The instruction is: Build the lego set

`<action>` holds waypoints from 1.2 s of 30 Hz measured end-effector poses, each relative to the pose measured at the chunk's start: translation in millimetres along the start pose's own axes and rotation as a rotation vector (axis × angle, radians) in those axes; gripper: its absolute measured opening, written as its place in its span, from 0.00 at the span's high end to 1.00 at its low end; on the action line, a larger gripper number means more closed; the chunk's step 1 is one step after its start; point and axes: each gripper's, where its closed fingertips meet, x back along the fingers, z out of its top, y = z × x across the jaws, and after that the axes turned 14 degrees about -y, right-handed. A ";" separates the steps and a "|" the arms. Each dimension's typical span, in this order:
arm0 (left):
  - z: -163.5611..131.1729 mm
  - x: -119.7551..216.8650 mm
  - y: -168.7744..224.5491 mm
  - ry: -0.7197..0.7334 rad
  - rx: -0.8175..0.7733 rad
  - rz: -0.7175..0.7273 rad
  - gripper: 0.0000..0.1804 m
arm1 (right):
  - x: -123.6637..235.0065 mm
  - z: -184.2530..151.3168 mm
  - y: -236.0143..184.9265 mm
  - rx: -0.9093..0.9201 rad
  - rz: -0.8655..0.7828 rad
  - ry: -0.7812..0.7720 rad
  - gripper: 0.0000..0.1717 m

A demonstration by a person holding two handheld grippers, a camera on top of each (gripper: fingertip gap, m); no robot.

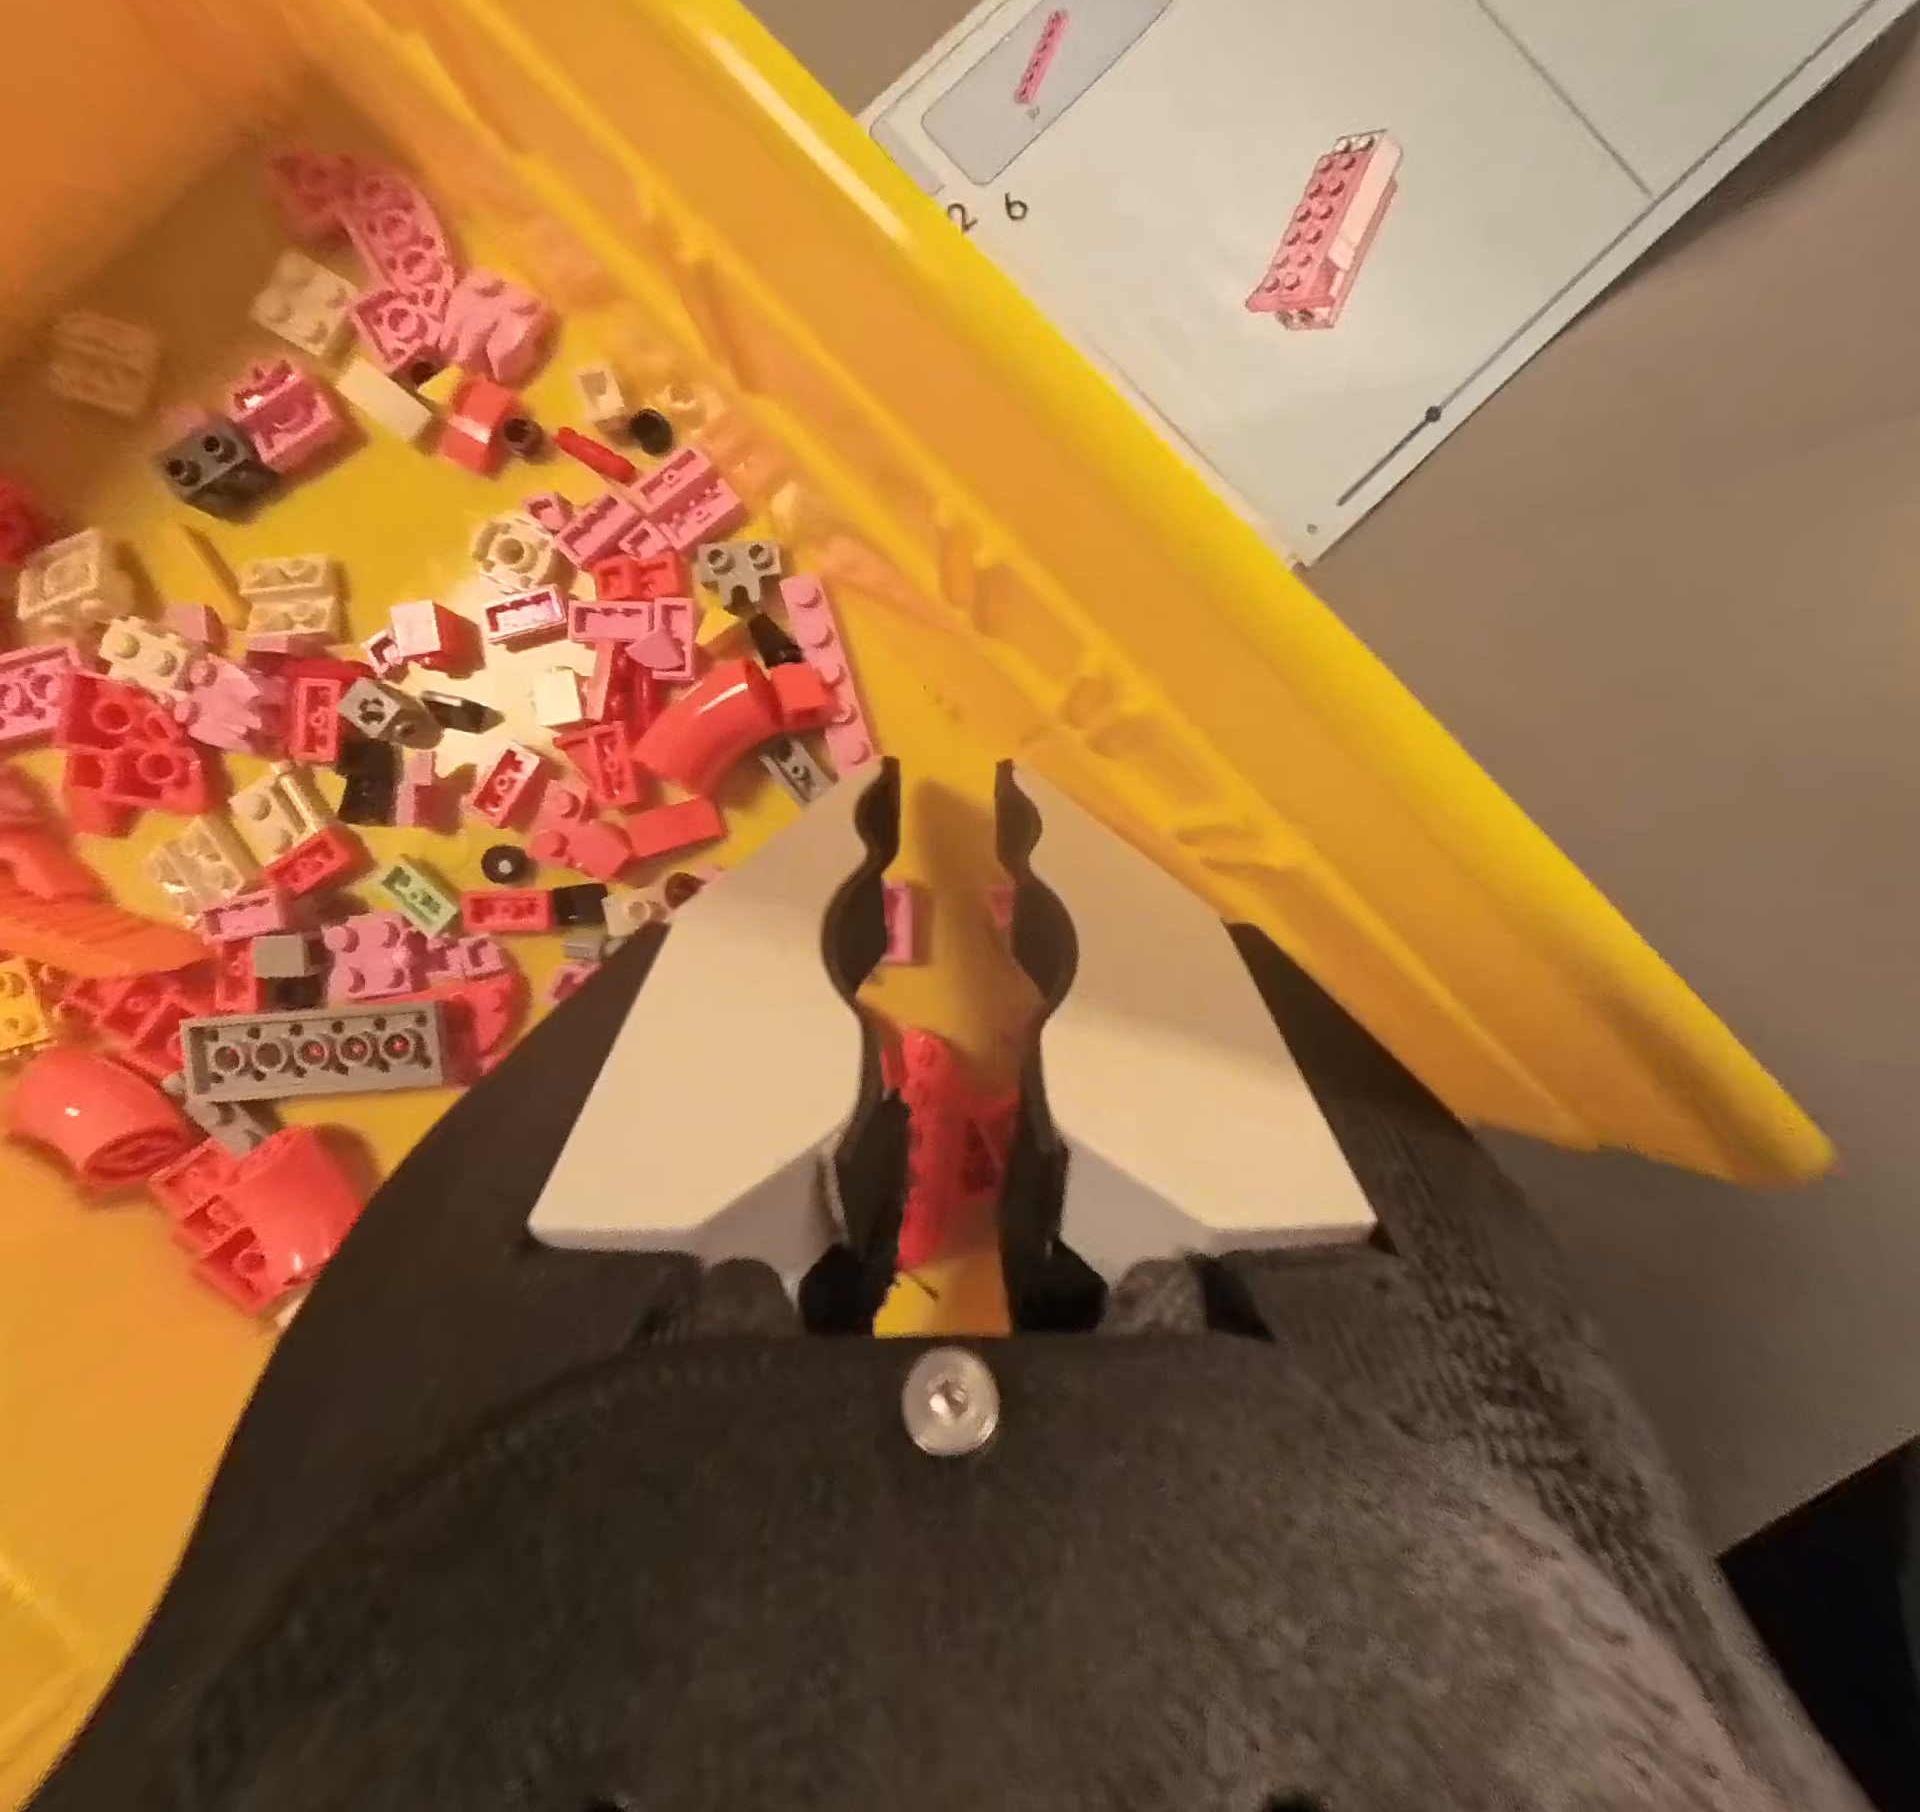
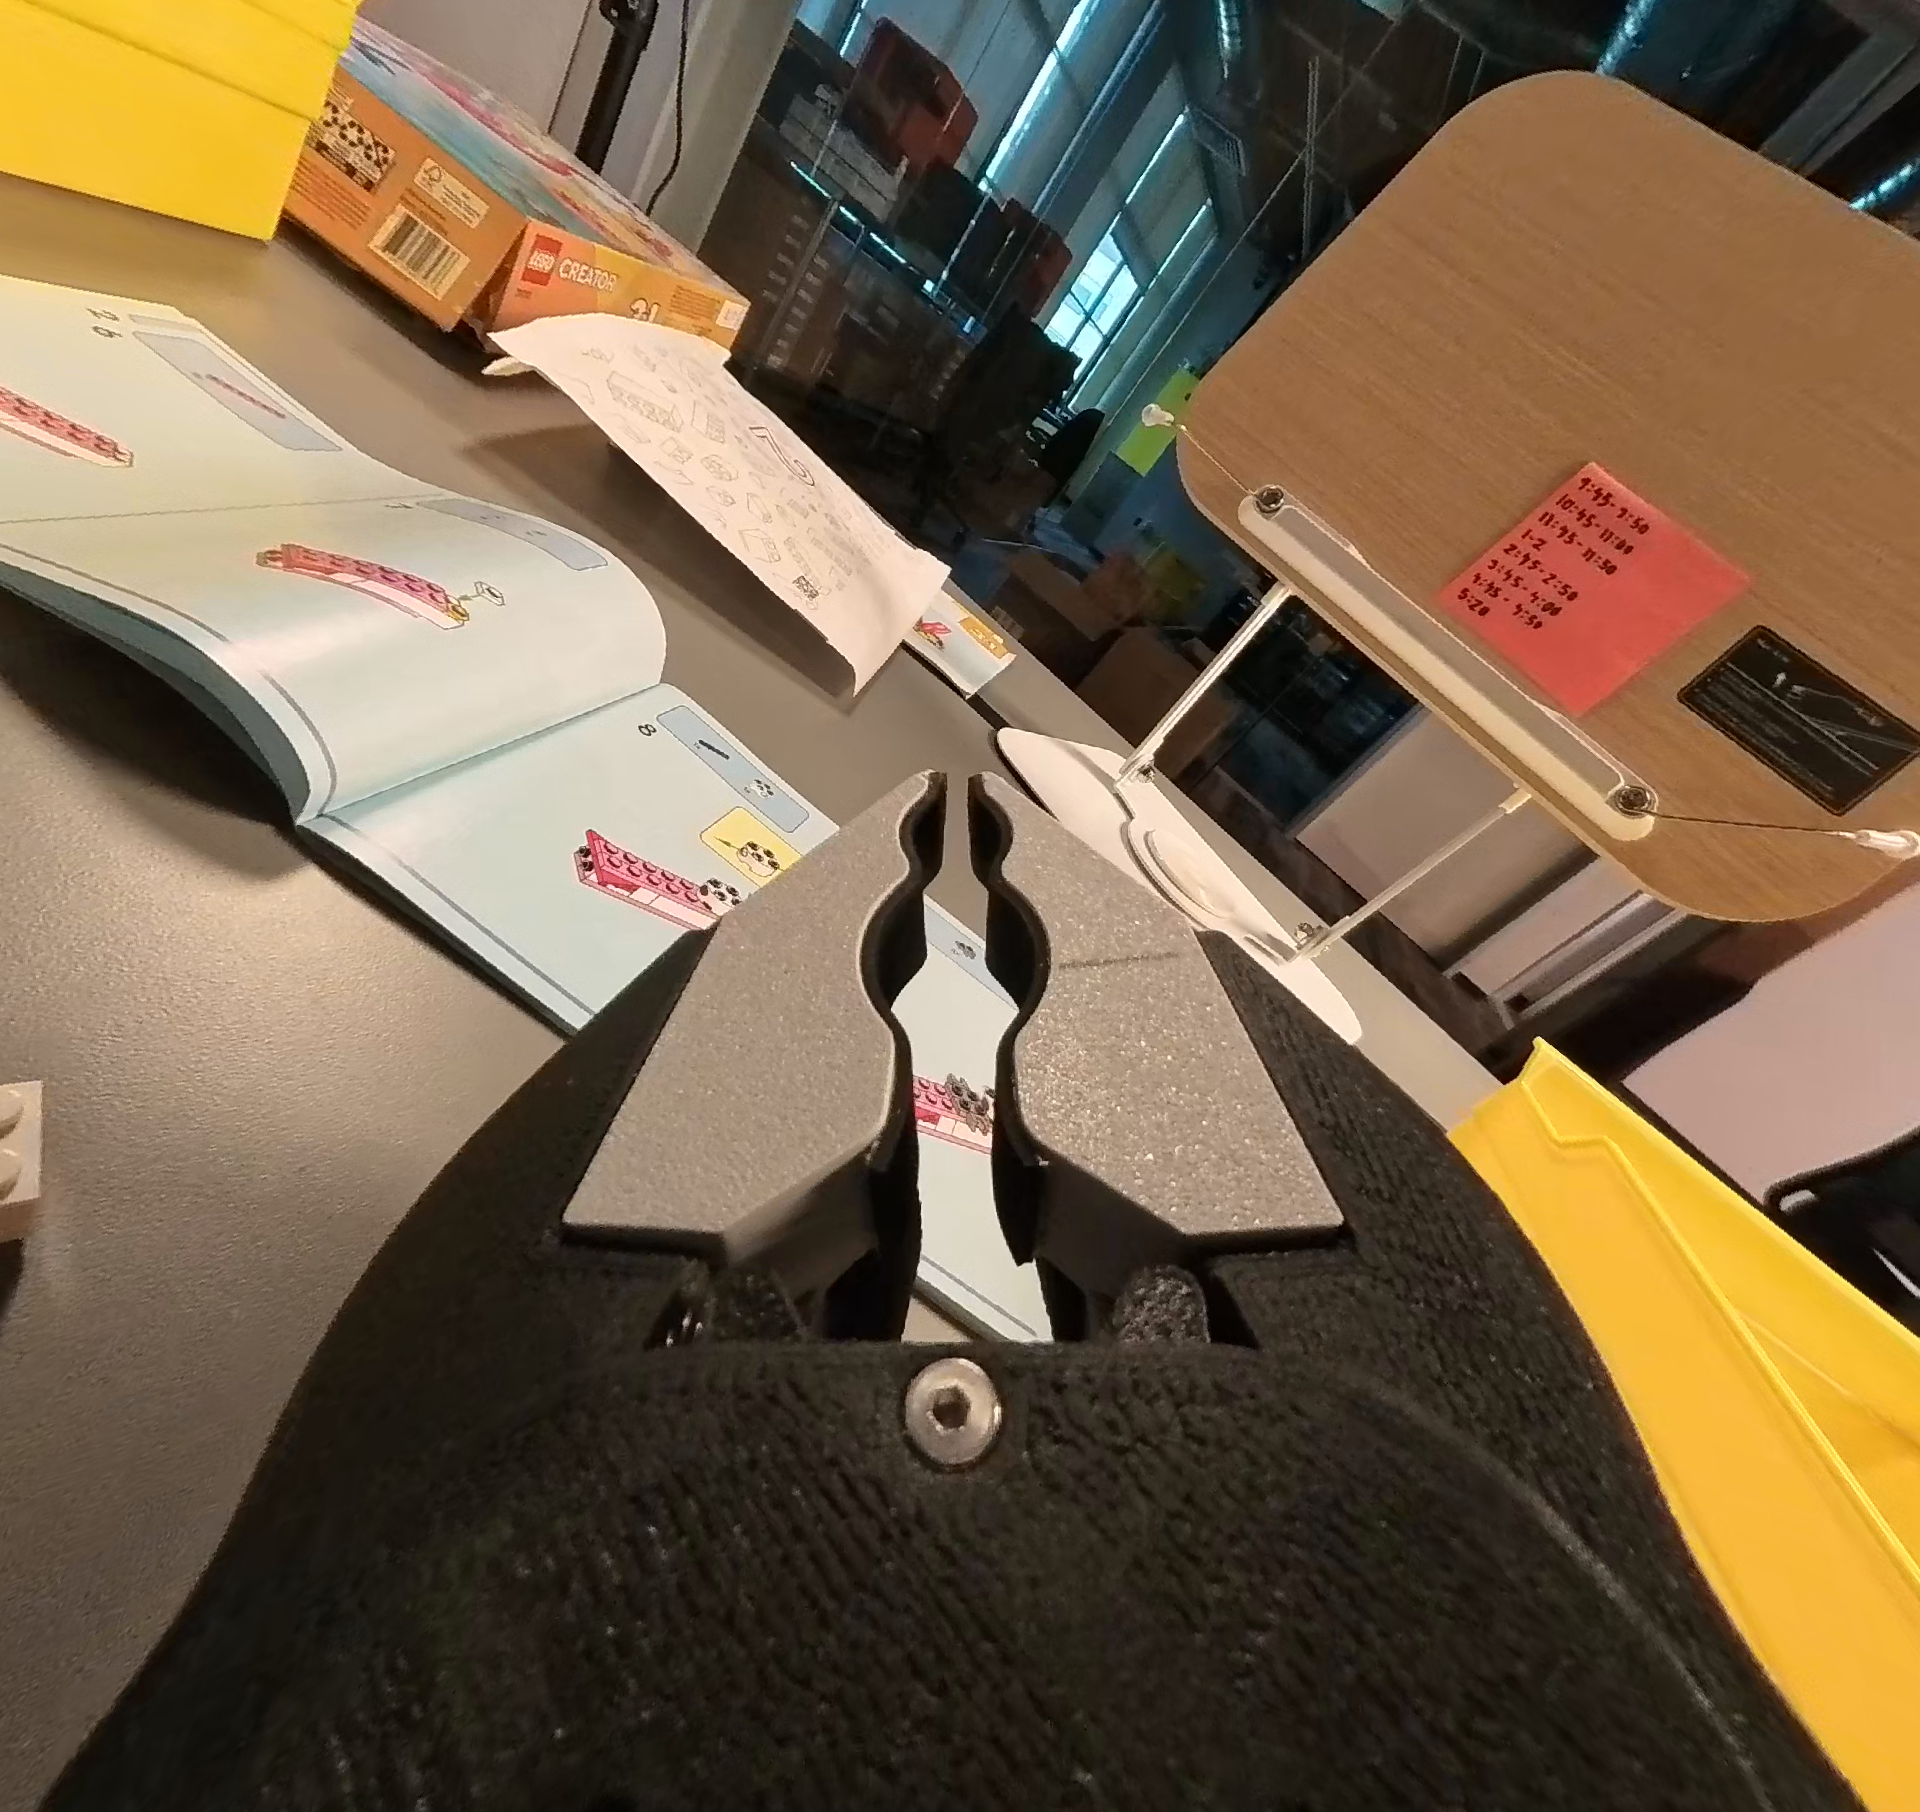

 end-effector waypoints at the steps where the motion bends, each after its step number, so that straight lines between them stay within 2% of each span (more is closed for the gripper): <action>1: 1.3 -0.5 -1.9 -0.004 0.006 -0.004 0.90 | 0.1 0.1 -0.2 0.000 0.001 0.000 0.99; 8: 4.2 -7.8 -10.9 -0.058 0.046 -0.029 0.87 | 0.1 0.2 -0.7 0.000 0.005 0.002 0.99; 14: 6.3 -10.6 -17.5 -0.077 0.036 0.029 0.89 | 1.0 1.7 -1.4 -0.006 0.010 0.010 0.99; 16: 6.4 -10.9 -17.2 -0.078 0.038 0.030 0.95 | 1.4 2.1 -0.8 -0.013 0.010 0.014 0.99; 18: 5.5 -10.5 -18.1 -0.082 0.041 0.034 0.95 | 1.5 2.1 -0.3 -0.018 0.010 0.015 0.99; 21: 1.5 -5.5 -26.2 -0.064 0.034 0.100 0.96 | 2.2 2.8 -0.1 -0.023 0.013 0.022 0.99; 26: -1.4 33.2 -37.2 0.084 0.061 0.277 0.96 | 6.9 9.5 2.9 -0.104 0.041 0.070 0.99; 30: 0.9 75.9 -32.3 0.255 0.097 0.351 0.97 | 7.8 10.2 4.4 -0.122 0.045 0.079 0.99; 33: 11.7 107.3 -6.7 0.406 0.099 0.313 0.96 | 8.9 12.6 2.3 -0.122 0.052 0.092 0.99; 36: 27.7 123.5 38.2 0.506 0.050 0.216 0.96 | 10.9 17.2 -2.5 -0.121 0.070 0.114 0.99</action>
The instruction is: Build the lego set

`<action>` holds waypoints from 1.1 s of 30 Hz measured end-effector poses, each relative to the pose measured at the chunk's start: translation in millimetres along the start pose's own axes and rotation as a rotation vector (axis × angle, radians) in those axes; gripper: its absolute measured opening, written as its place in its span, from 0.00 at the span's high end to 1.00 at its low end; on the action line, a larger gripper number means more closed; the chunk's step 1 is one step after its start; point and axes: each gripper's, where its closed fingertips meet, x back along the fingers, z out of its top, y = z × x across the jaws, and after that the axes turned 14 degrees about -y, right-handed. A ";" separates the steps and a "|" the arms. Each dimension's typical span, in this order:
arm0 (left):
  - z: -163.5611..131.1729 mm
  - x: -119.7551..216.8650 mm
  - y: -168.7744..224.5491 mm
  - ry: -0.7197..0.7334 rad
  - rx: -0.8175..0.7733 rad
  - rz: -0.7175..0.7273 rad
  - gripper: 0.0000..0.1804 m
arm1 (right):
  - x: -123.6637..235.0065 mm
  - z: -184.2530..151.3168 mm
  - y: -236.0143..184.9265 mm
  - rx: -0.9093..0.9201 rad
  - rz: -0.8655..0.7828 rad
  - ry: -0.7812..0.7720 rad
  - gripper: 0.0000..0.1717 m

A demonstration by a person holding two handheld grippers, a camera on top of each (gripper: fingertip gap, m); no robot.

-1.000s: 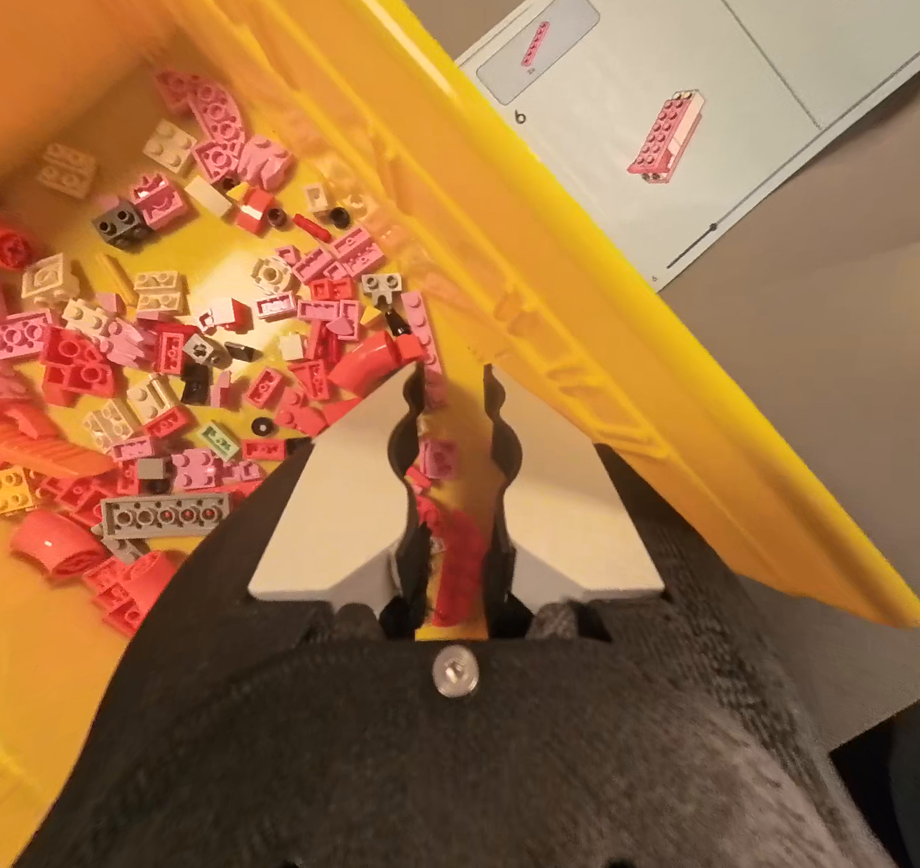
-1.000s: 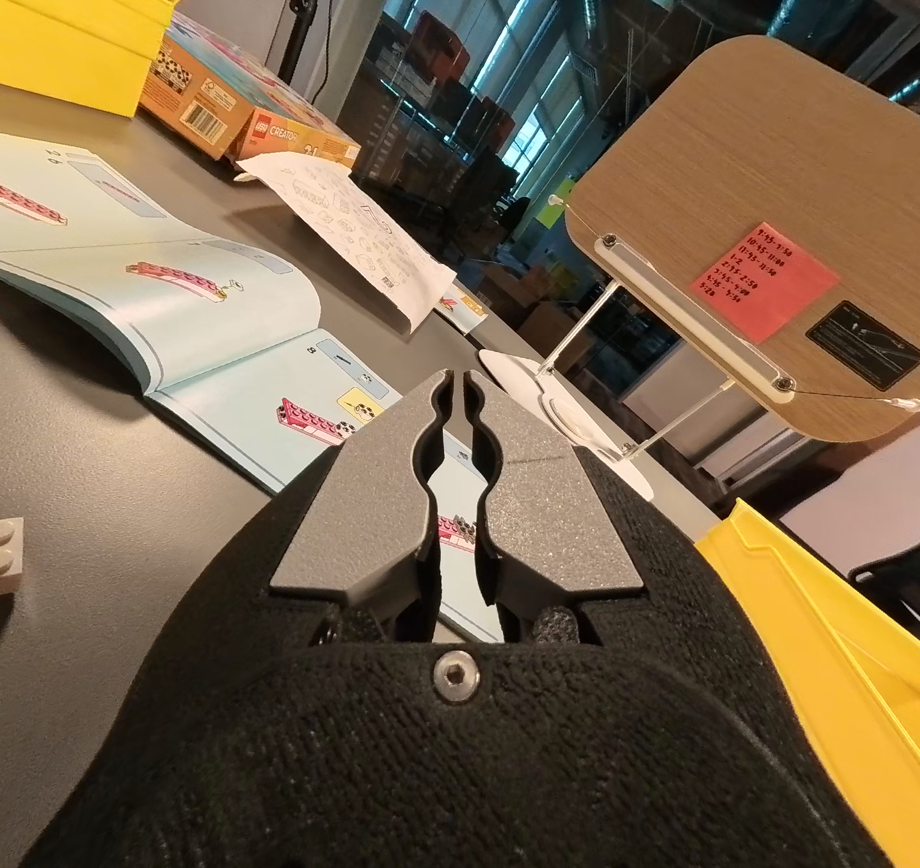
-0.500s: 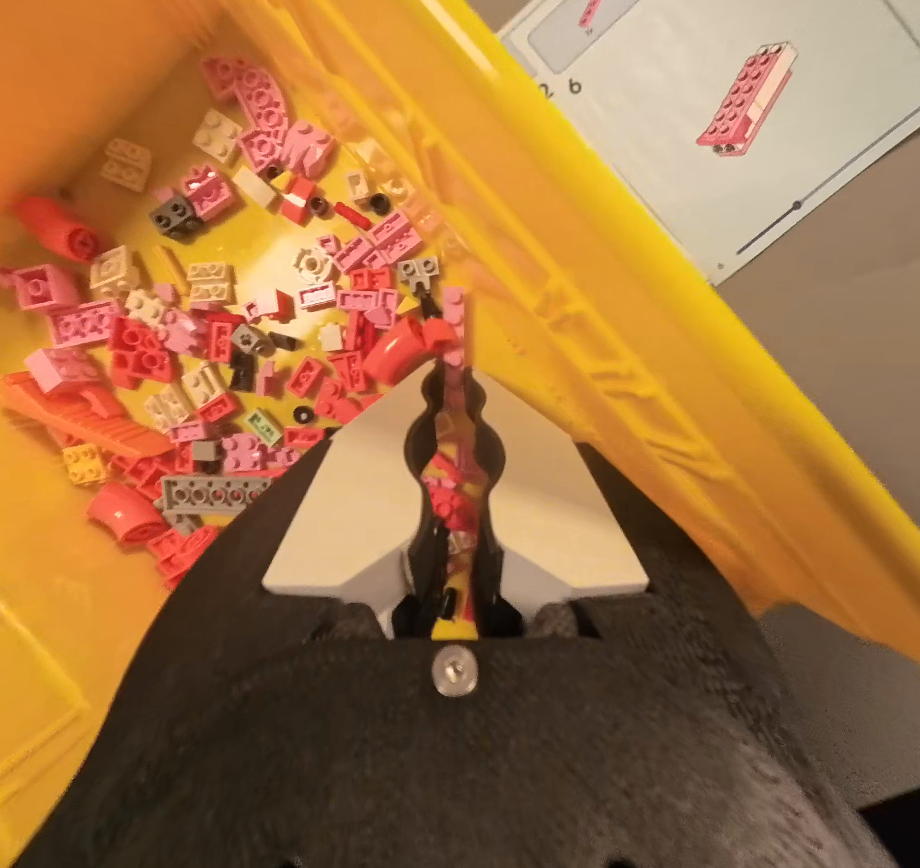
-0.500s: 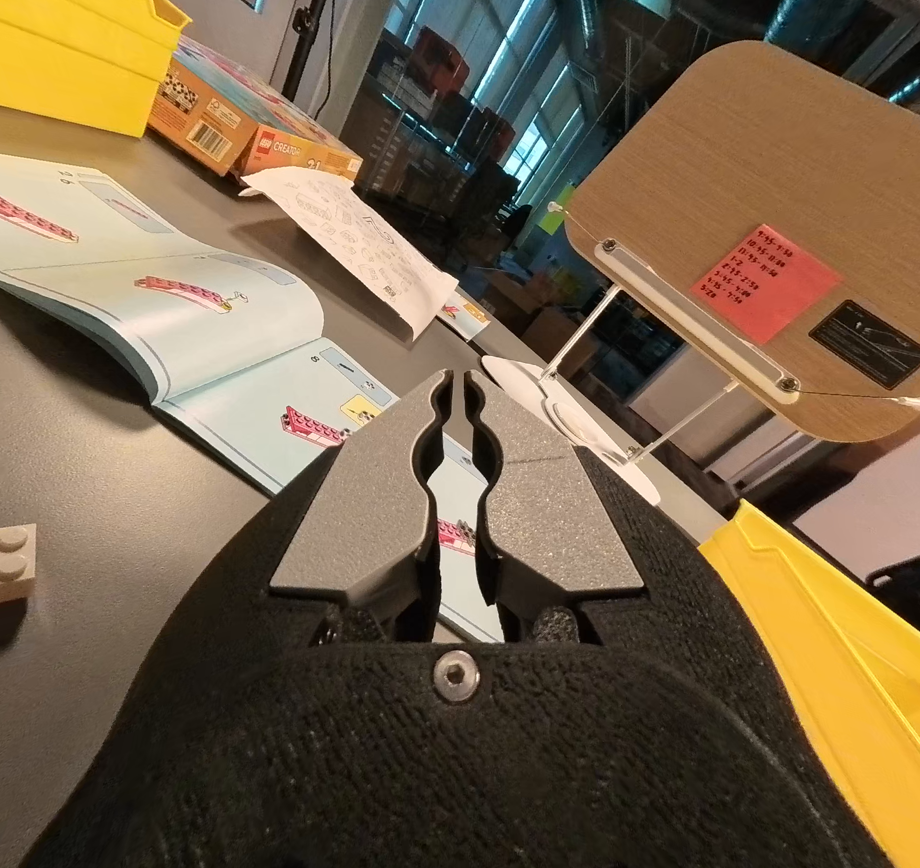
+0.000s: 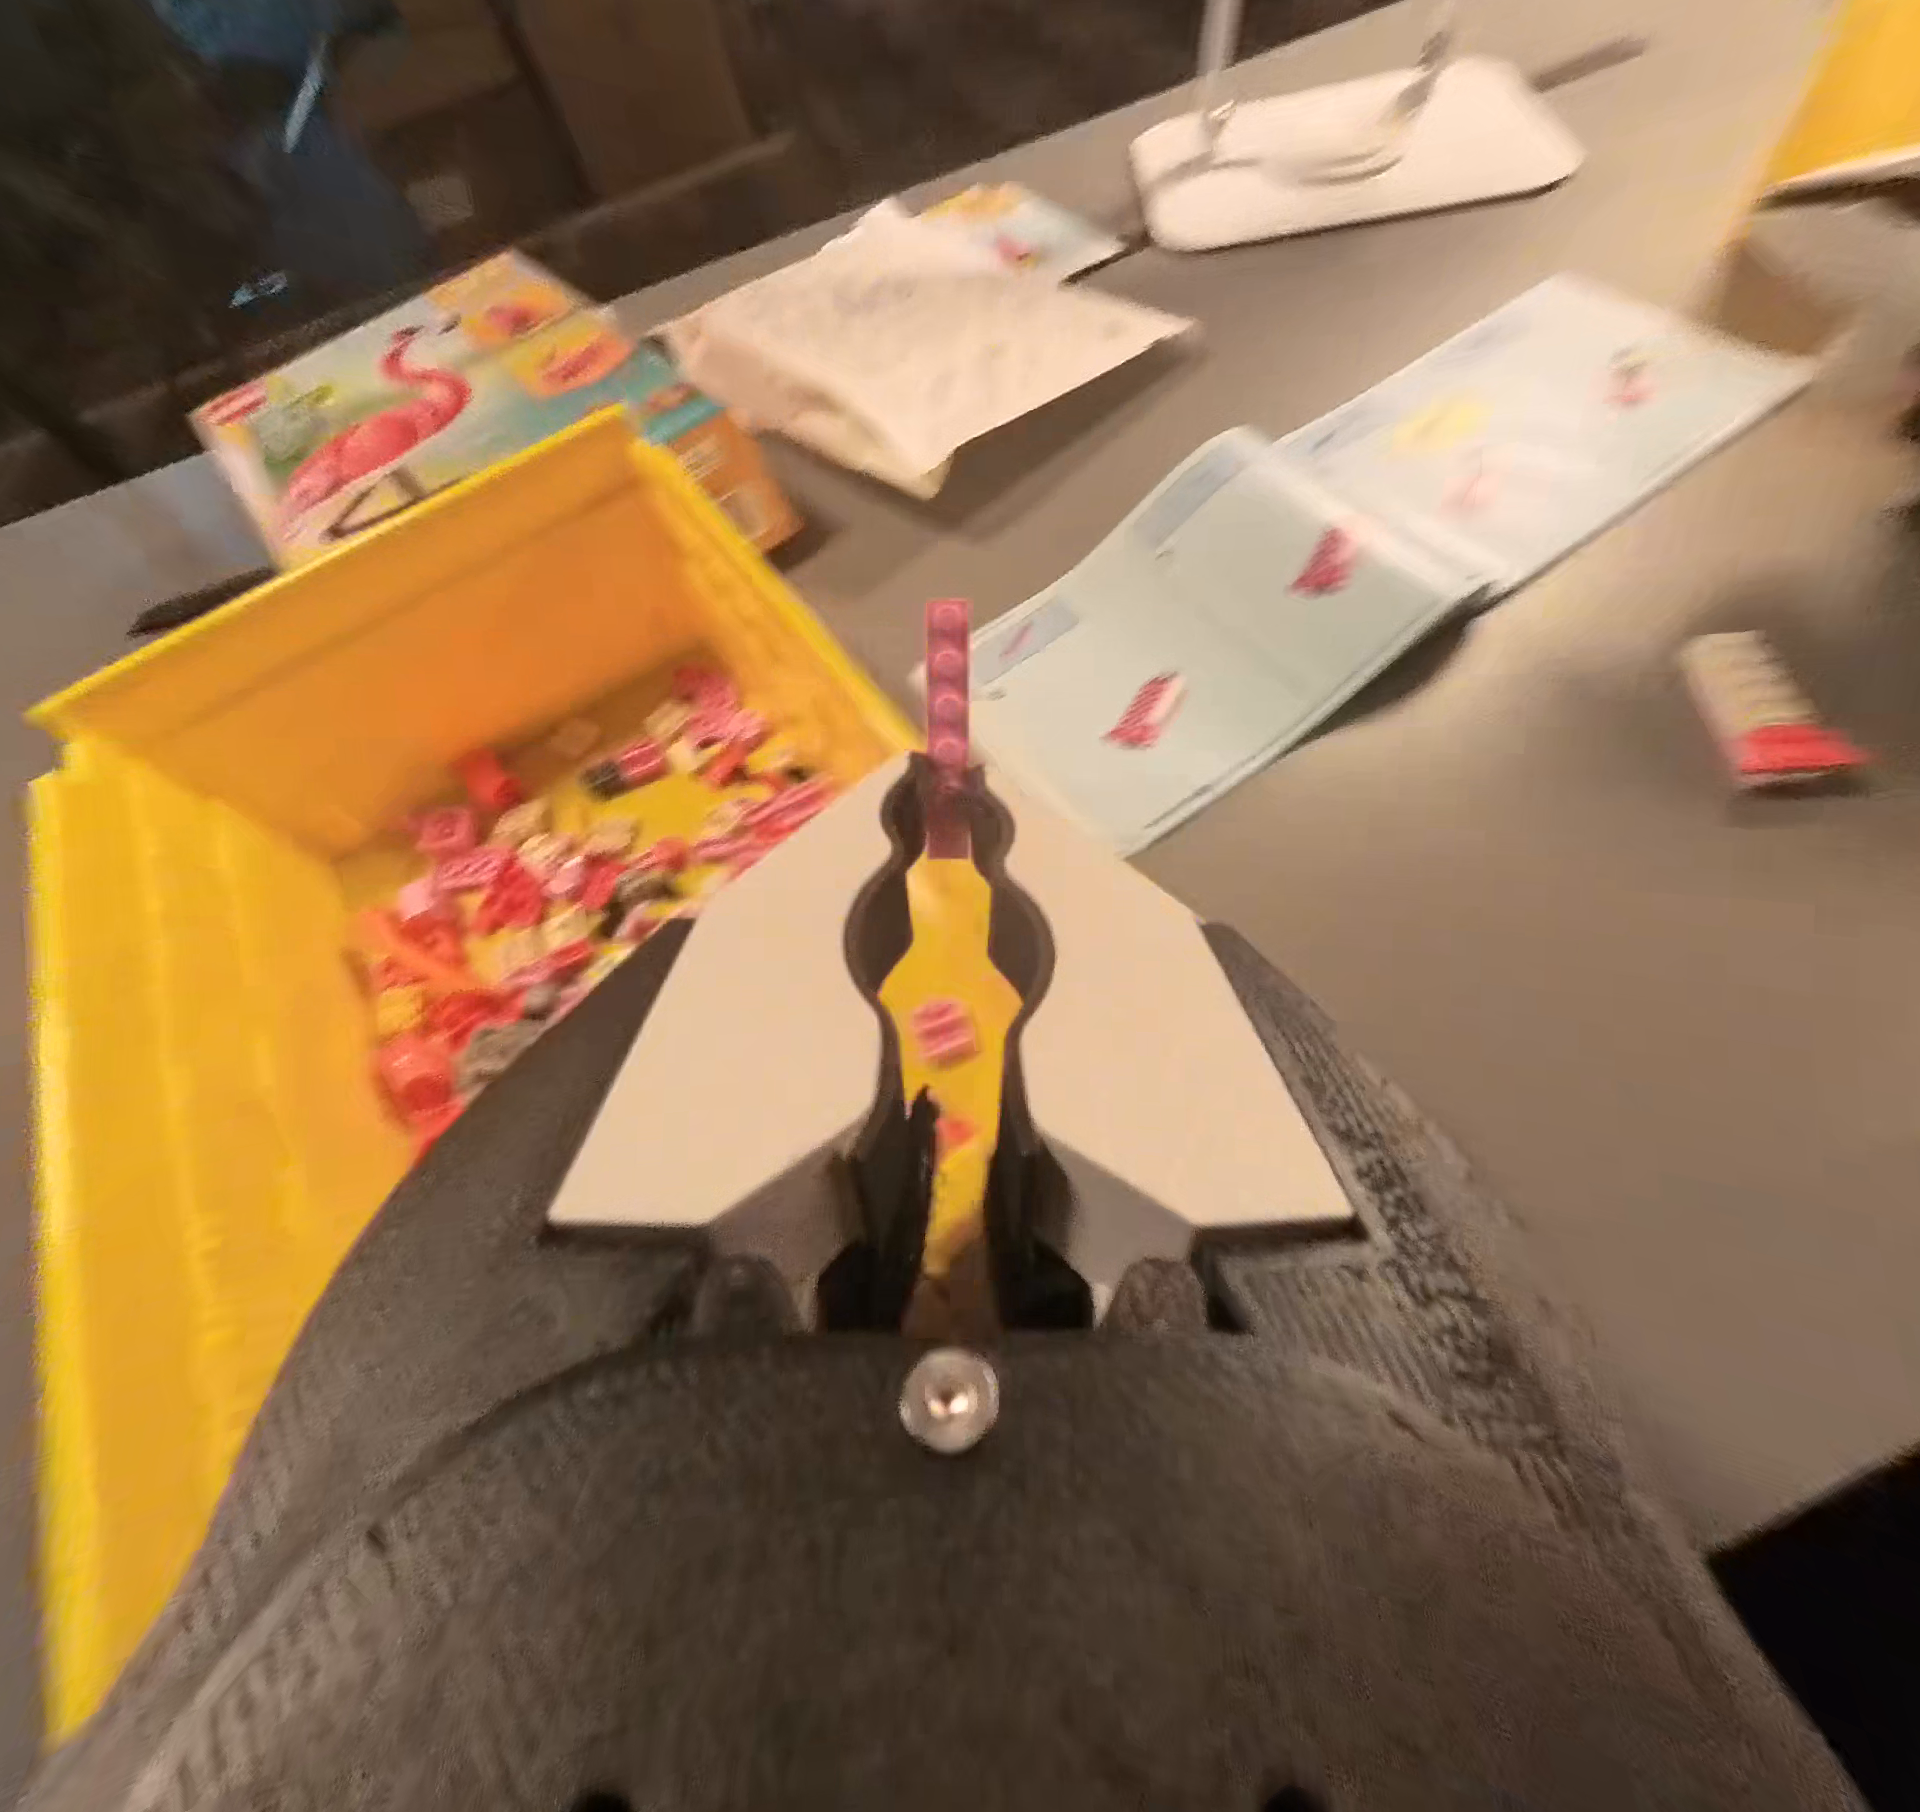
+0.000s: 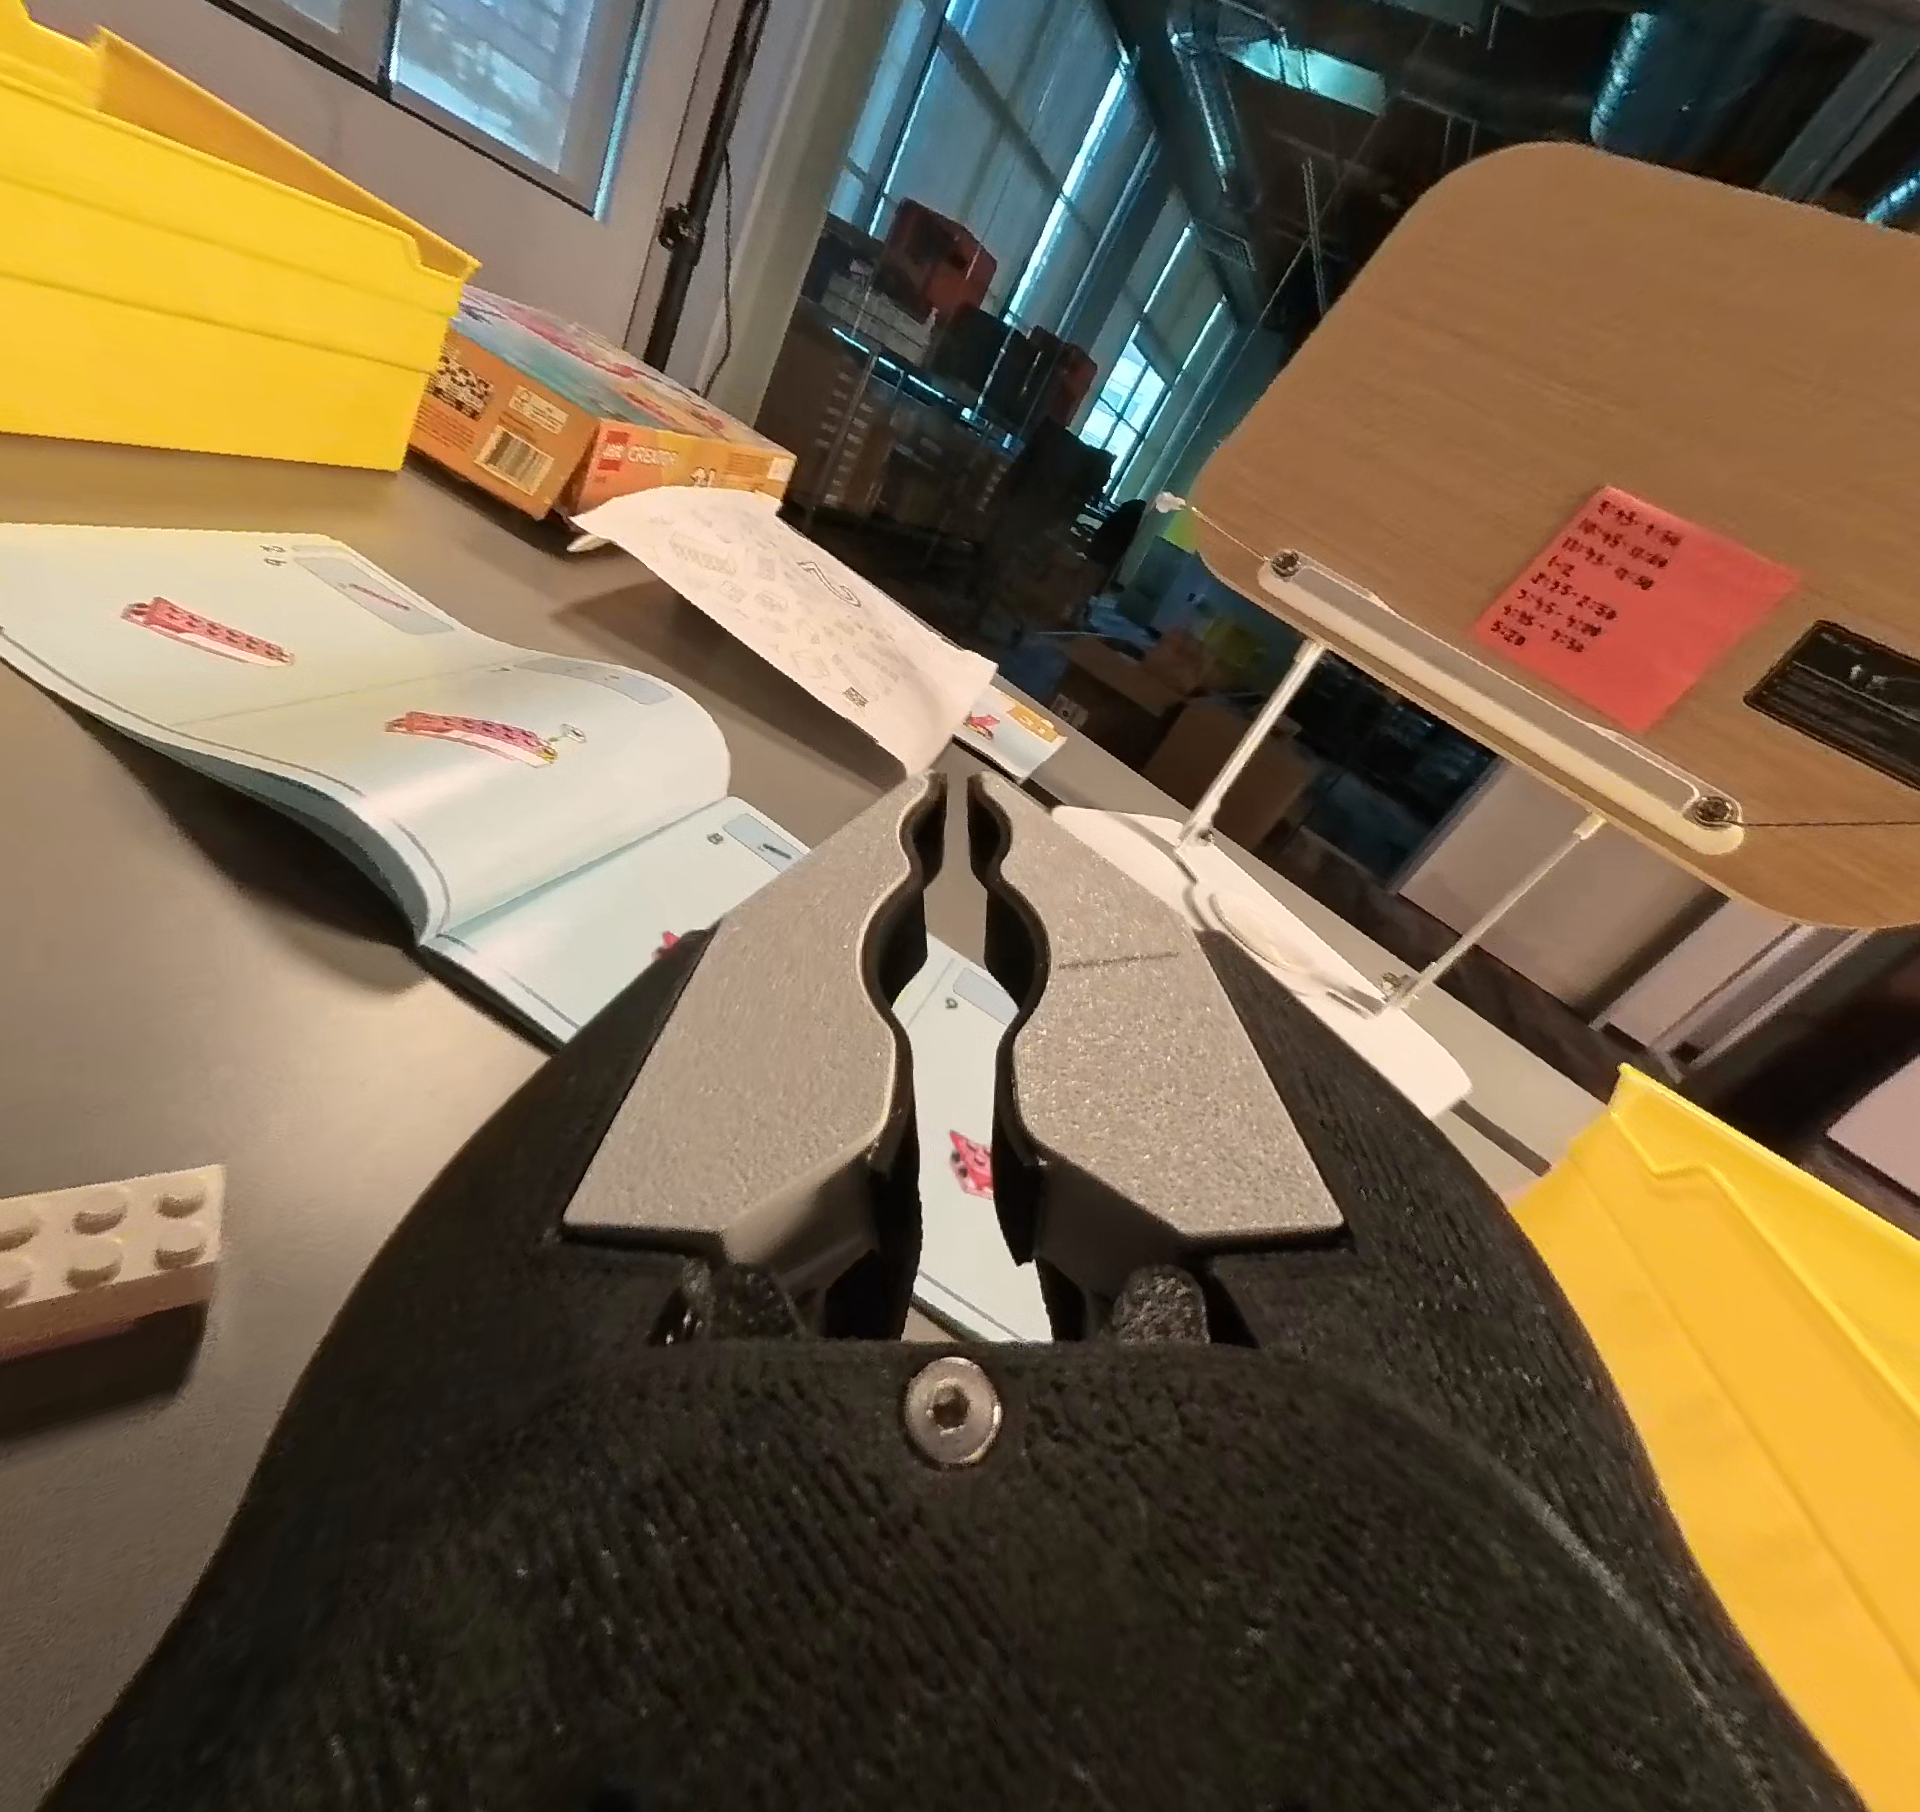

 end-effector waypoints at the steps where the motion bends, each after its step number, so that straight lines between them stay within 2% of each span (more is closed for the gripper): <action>1: 5.2 0.9 17.3 0.013 -0.015 -0.043 0.96 | 0.4 1.7 -2.3 0.000 0.009 0.008 0.99; 5: 20.8 -10.0 82.8 0.045 -0.055 -0.200 0.96 | 4.3 10.5 -14.6 0.005 0.060 0.051 0.98; 11: 26.4 -61.4 174.4 -0.015 -0.075 -0.458 0.96 | 22.1 24.6 -22.0 -0.057 0.157 0.123 0.96; 14: 40.8 -80.9 202.9 -0.015 -0.042 -0.542 0.96 | 48.4 35.6 -40.4 0.038 0.285 0.209 0.86; 16: 51.1 -89.7 213.9 -0.009 0.002 -0.584 0.96 | 58.4 31.0 -58.3 0.159 0.332 0.198 0.77; 19: 60.9 -98.8 226.9 -0.010 0.049 -0.634 0.96 | 59.0 27.5 -73.9 0.269 0.318 0.143 0.66; 22: 68.1 -103.9 237.6 -0.009 0.072 -0.669 0.96 | 50.9 24.5 -76.9 0.284 0.275 0.063 0.57; 26: 74.9 -109.0 248.8 -0.004 0.064 -0.688 0.96 | 39.8 11.5 -68.5 0.317 0.187 -0.030 0.58; 30: 77.8 -114.4 255.6 -0.011 0.032 -0.673 0.97 | 32.7 0.8 -56.9 0.320 0.116 -0.096 0.71; 33: 77.2 -117.9 256.9 -0.018 -0.001 -0.637 0.96 | 31.7 -2.9 -56.5 0.307 0.131 -0.115 0.71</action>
